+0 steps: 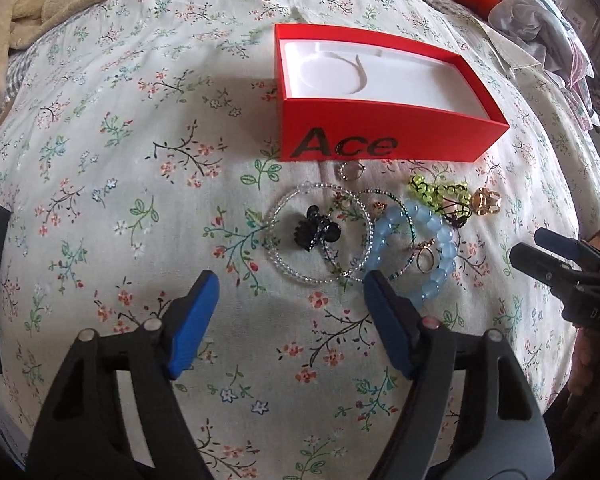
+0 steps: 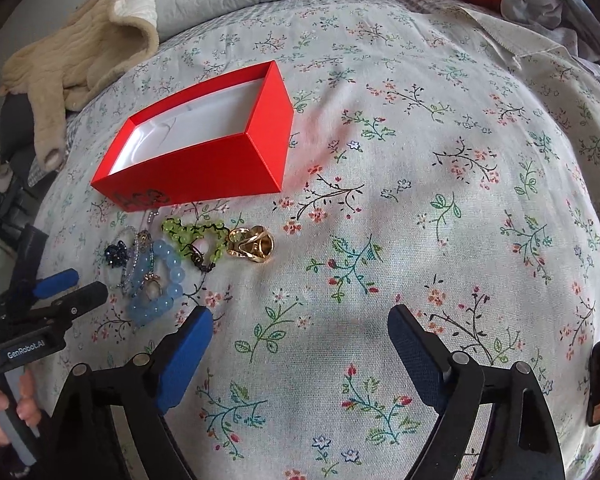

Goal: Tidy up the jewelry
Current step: 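Grasp the clear beaded bracelet with the left tool while the right grasps the gold ring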

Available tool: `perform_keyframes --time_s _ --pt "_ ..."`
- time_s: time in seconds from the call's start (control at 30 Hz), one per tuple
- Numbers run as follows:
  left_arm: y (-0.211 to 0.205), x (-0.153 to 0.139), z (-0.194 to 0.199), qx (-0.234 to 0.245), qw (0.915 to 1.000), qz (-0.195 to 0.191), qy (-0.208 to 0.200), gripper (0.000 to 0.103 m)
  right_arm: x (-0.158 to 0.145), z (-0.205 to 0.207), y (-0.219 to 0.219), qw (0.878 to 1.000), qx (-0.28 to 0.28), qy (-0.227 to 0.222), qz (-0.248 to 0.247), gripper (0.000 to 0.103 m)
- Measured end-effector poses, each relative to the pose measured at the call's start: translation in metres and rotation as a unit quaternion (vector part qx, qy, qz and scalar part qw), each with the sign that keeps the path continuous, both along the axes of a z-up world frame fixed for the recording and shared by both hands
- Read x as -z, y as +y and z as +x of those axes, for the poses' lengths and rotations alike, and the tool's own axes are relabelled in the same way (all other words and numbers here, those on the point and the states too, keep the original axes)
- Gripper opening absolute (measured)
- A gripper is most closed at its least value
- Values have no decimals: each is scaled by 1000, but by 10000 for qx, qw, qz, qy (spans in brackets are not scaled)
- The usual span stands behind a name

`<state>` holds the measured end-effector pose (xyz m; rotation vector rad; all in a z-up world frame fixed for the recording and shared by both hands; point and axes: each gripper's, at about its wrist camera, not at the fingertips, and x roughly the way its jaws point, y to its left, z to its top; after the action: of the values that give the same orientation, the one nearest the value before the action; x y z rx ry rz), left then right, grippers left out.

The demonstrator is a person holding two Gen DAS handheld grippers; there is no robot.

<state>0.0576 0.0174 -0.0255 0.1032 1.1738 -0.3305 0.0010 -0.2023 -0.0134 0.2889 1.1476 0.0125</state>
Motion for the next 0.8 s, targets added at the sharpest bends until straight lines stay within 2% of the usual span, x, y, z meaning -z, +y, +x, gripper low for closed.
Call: perform_keyframes --time_s 0.07,0.13,0.3,0.37,0.63,0.8 --pt "1 5 2 -9 9999 -58 112 61 0 3 2 10000 -32 6 33 81" --pt "2 9 5 -78 9997 -123 196 54 0 5 3 10000 -27 -2 40 80" --pt "5 8 13 -198 9995 -169 186 45 0 14 7 10000 -7 -41 73 77" --pt "5 8 14 -217 9996 -99 169 40 2 17 9 10000 -21 -7 82 69" --pt "10 13 22 -316 9993 -25 189 30 9 29 15 9998 35 -59 166 65" --pt "9 16 28 -382 9991 71 166 19 9 36 21 9998 0 -95 147 50"
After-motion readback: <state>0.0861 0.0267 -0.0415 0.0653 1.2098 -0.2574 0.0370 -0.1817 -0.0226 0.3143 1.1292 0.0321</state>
